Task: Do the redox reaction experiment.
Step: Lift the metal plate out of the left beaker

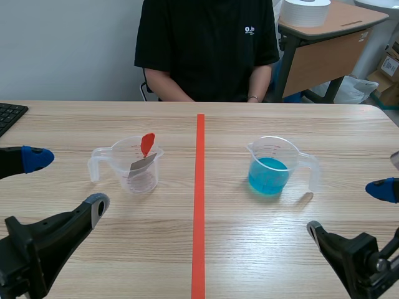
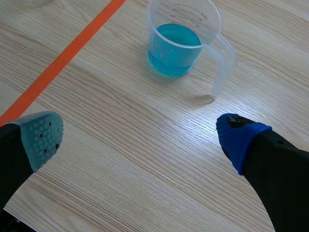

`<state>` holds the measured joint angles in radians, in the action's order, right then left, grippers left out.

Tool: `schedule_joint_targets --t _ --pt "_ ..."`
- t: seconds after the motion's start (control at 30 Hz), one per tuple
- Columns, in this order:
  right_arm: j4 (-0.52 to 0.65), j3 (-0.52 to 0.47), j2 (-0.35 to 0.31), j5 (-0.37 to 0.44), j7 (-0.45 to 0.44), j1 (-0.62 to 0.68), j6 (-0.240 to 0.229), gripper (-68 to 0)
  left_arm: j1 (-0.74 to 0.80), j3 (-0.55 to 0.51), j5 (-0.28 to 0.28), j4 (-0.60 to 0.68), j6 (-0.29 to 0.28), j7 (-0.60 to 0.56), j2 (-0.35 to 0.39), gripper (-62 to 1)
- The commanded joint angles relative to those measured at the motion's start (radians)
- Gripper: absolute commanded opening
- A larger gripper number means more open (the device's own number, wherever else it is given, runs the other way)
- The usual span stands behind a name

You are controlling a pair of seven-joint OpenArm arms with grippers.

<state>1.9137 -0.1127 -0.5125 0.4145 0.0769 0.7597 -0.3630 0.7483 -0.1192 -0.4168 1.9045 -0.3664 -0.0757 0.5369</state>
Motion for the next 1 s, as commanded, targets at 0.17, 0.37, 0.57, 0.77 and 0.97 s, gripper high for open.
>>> schedule_joint_targets --t 0.17,0.37,0.57,0.77,0.97 --pt "0.013 -0.006 -0.008 -0.011 -0.012 -0.009 -0.001 0.4 -0.003 -0.005 -0.009 0.011 0.005 -0.012 -0.008 1.4" --pt "0.013 -0.006 -0.008 -0.011 -0.016 -0.009 -0.001 0.4 -0.003 -0.005 -0.009 0.011 0.005 -0.012 -0.008 1.4" --pt "0.013 -0.006 -0.008 -0.012 -0.028 -0.012 -0.001 0.4 -0.003 -0.005 -0.009 0.011 0.005 -0.010 -0.007 1.4" --pt "0.013 -0.006 -0.008 -0.033 -0.056 -0.012 -0.004 0.4 0.005 -0.022 0.013 0.011 0.009 -0.010 -0.007 1.4" --pt "0.013 -0.006 -0.012 -0.050 -0.126 -0.012 -0.008 0.4 0.087 -0.122 0.036 0.009 0.014 -0.013 -0.007 1.4"
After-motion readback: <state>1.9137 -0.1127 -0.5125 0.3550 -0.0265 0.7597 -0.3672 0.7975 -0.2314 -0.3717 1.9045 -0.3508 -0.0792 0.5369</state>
